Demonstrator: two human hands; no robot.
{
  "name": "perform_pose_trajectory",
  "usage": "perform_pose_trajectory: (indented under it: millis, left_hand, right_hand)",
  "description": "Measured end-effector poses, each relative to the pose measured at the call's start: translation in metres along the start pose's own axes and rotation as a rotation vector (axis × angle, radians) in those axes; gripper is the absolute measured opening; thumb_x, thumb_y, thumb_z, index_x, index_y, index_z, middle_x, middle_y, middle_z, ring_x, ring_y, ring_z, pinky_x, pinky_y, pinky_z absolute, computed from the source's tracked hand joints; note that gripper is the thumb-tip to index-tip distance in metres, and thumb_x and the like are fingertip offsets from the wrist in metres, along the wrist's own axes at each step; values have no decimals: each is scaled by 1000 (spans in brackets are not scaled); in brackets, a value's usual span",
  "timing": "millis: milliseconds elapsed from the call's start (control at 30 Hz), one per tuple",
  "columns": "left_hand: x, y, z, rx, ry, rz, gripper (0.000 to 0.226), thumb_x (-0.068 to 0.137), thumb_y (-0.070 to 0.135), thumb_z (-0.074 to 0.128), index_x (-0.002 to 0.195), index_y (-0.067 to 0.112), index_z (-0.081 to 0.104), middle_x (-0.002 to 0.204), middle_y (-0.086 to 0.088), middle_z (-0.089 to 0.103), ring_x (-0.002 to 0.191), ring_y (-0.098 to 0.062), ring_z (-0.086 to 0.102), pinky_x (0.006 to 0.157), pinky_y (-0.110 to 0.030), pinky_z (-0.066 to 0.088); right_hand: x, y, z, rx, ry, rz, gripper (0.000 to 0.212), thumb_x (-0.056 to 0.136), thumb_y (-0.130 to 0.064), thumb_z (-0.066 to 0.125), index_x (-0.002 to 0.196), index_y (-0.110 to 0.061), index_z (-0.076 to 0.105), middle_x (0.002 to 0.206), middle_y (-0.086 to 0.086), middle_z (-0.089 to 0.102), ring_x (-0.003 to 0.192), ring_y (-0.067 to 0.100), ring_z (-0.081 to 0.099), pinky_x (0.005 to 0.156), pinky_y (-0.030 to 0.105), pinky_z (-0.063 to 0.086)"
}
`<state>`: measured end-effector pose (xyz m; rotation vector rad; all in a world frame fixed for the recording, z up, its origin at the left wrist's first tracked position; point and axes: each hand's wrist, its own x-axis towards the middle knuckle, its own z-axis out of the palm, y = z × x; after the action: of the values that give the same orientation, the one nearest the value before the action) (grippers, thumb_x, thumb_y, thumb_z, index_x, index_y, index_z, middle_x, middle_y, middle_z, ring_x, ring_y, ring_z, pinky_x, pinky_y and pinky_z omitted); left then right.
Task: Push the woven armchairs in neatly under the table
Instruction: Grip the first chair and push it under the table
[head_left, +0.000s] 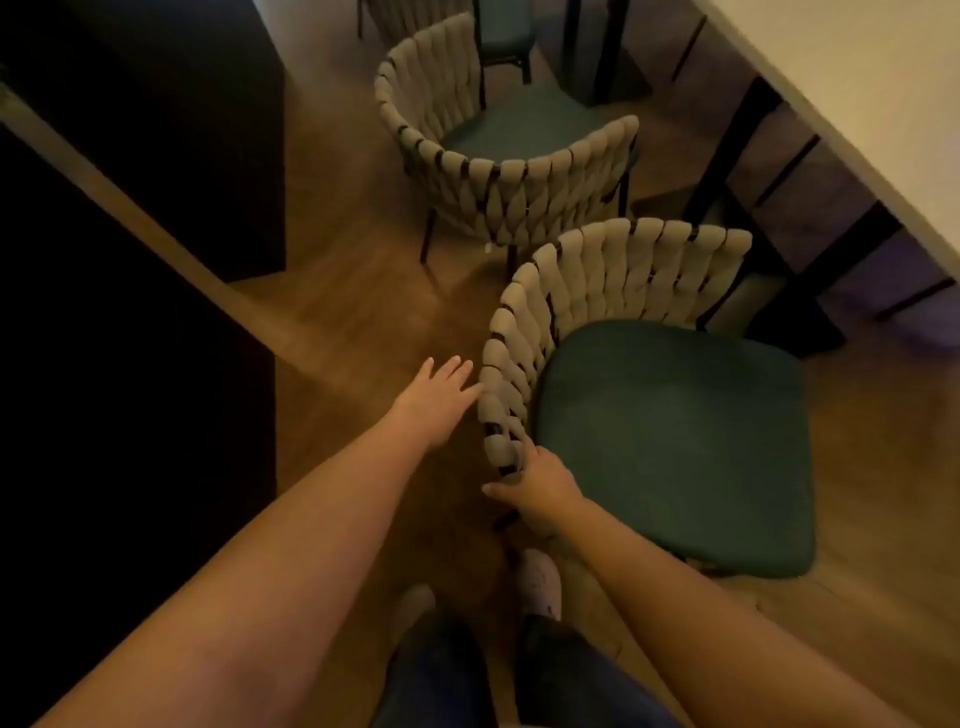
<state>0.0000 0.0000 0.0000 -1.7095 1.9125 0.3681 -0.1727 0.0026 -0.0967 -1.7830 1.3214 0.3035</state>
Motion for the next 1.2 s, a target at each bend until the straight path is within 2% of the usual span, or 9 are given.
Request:
perform_pose_trajectory:
  millis: [67,200,433,667,767,867,967,1100,1200]
  left_hand:
    - [22,-11,1,62,-24,90,77,95,1,50,157,20,9,163,-12,-2,150,-27,-4,121,-48,7]
    - [62,-24,9,185,-5,274,77,94,1,52,156,17,9,163,-14,-3,150,-27,-4,122,-45,6]
    - [120,-37,11,547,85,528,69,95,12,53,155,22,19,163,-13,3,149,-31,-7,119,-56,-1]
    - [174,-37,-11,648,78,622,65,94,15,55,152,21,26,153,-10,36,147,-29,17,118,-60,-2]
    - [188,-32,-16,680,32,654,55,94,24,55,146,25,37,143,-7,49,142,-31,28,118,-60,6]
    - [192,-29,-17,685,22,668,51,93,31,55,142,25,42,138,-6,52,139,-32,33,115,-59,14]
    - [196,-21,-16,667,39,657,48,94,31,54,140,24,44,136,-6,54,138,-32,33,115,-59,15]
    - [196,-5,-17,627,41,632,48,94,32,54,140,24,44,135,-7,55,138,-33,33,115,-59,15]
    - [197,15,-22,543,40,621,45,93,32,56,136,24,47,131,-6,57,135,-32,38,115,-59,16]
  right_hand:
    - [12,-8,6,121,-28,99,99,72,-62,71,150,-24,22,142,4,44,123,26,50,100,43,47]
    - [26,-22,23,212,-14,288,106,69,-66,66,152,-28,13,141,6,45,118,27,54,95,43,50]
    - [40,-64,38,107,314,570,53,86,-43,60,131,-24,42,122,7,57,110,29,57,91,40,39]
    - [44,-48,50,64,478,362,47,90,-39,54,134,-28,47,125,-2,58,101,26,61,77,35,49]
    - [44,-45,51,41,500,335,41,90,-39,53,129,-28,51,118,-1,61,93,27,62,70,34,48]
    - [42,-36,44,43,514,305,42,89,-39,53,129,-27,53,116,0,62,92,28,64,70,35,50]
    - [40,-21,38,31,484,266,42,90,-40,51,130,-26,52,116,1,62,95,27,63,74,36,53]
    - [33,6,25,-41,486,215,38,88,-40,54,123,-25,56,103,3,65,86,28,65,67,37,52]
    - [26,36,5,-87,443,177,37,90,-41,52,123,-26,55,106,2,65,87,26,64,68,36,54]
